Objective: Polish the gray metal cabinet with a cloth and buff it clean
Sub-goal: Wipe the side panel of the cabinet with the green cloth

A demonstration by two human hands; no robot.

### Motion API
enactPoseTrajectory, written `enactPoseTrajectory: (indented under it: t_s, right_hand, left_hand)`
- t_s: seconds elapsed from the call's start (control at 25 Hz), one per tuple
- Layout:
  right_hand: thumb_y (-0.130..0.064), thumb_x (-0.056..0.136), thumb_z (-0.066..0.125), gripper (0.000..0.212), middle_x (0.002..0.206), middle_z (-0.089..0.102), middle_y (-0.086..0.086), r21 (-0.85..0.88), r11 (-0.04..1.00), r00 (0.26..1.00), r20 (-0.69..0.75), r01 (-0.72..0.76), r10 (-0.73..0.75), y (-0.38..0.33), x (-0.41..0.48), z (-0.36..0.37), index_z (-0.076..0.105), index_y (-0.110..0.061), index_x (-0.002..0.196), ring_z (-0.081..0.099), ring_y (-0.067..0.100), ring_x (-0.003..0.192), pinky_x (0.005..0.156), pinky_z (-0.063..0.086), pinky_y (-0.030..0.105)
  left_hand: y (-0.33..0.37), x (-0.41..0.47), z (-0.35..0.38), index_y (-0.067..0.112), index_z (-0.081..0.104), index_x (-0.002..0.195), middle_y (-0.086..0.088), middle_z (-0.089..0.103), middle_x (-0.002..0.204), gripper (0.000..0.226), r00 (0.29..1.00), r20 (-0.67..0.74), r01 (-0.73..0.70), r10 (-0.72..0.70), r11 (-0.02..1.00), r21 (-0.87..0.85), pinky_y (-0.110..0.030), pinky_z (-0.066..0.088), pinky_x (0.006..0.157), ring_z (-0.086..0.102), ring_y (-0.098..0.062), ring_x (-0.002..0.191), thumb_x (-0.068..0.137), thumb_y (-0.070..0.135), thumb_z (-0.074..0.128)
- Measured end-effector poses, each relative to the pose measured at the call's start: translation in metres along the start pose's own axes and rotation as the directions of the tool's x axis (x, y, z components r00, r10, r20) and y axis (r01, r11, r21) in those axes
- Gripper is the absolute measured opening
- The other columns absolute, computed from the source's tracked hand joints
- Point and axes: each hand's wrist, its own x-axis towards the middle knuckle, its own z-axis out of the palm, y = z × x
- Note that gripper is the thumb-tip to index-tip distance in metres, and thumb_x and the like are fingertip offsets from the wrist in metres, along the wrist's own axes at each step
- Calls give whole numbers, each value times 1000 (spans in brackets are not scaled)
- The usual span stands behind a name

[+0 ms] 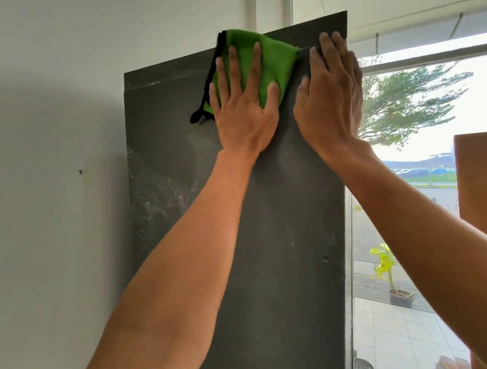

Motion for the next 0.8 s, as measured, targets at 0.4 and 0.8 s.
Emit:
enactPoseTrajectory:
  t_s: [0.4,0.8]
  right_hand:
    - [-14,91,24,62,149,49,24,243,970,999,-32,12,-4,6,-14,-15,51,11,140,40,36,145,121,31,38]
    - [10,73,42,60,137,60,24,387,921,993,-84,-46,85,11,-40,-23,59,12,130,50,38,136,115,16,8]
  left_hand:
    - [21,-7,-11,42,14,162,1,4,173,71,984,117,-134,133,991,-4,-51,4,127,-3,-22,159,93,53,27]
    - [21,-41,-4,37,19,162,-4,11,172,64,912,134,-398,388,916,54,-55,9,126,1,-26,159,102,60,26]
